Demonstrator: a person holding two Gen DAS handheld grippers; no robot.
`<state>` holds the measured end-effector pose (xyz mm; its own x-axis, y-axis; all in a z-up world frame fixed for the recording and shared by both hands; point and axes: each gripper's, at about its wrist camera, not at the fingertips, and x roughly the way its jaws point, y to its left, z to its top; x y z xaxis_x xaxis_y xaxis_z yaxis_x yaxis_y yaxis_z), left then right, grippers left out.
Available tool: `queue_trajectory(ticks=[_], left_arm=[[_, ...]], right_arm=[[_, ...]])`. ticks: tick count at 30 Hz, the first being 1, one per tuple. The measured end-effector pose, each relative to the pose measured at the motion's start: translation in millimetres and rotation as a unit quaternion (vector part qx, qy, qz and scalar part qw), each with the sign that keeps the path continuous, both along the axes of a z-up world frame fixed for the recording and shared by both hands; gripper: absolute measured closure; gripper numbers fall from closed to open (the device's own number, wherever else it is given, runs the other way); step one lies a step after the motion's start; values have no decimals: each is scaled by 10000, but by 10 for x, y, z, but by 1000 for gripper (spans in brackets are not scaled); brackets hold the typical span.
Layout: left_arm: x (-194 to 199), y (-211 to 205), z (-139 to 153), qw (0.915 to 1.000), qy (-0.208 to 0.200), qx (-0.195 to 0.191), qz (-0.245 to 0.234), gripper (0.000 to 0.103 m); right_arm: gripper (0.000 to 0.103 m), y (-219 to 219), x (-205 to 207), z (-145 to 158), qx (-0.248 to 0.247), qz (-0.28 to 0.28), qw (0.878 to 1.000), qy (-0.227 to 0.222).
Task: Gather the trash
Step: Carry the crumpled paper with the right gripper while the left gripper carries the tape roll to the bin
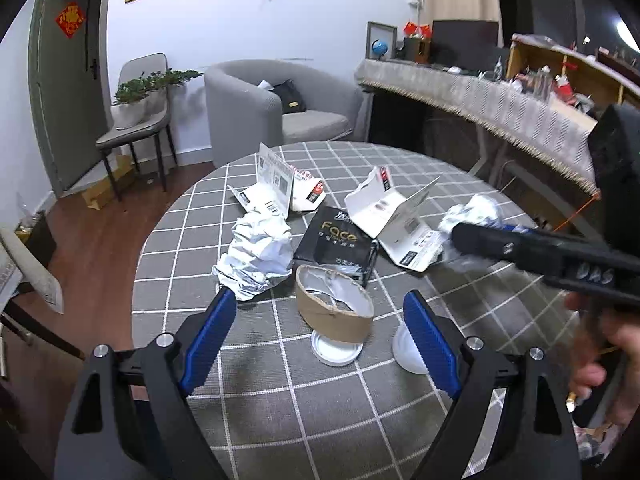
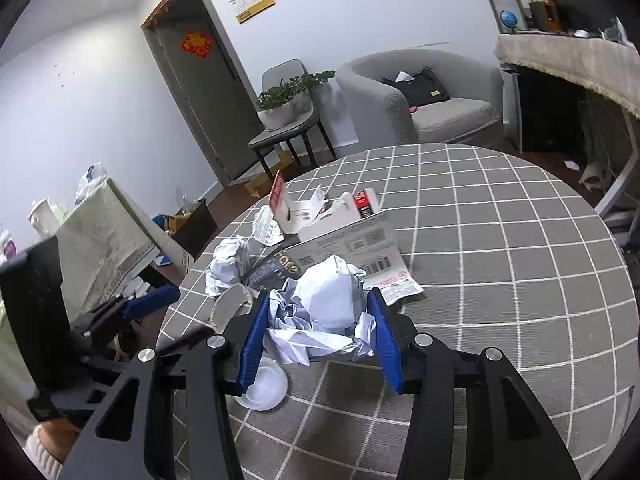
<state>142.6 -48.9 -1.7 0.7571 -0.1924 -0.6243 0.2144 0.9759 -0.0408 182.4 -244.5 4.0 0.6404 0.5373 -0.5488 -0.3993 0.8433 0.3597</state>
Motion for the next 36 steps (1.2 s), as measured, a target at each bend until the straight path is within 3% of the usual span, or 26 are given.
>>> queue_trajectory(ticks=[5,16,20,31,36], left_arm=[[79,-88,-58,9997,66,192,166,21],[196,-163,-142,9990,335,250,141,55],[184,-140,-144,9990,356,231,102,57],[-21,125,131,9977,-105,-653,-141,57],[-126,417,164,9946,-267,-999,61,57]], right_arm=[[53,-54,36,34,166,-98,9998,-9],[53,-75,79,36,328,-186,9993,12],[53,-33,67,39,329,-151,9993,-2],[53,159,11,222,322,-118,9991,-234],[53,338,-43,293,333,-64,9989,-317]])
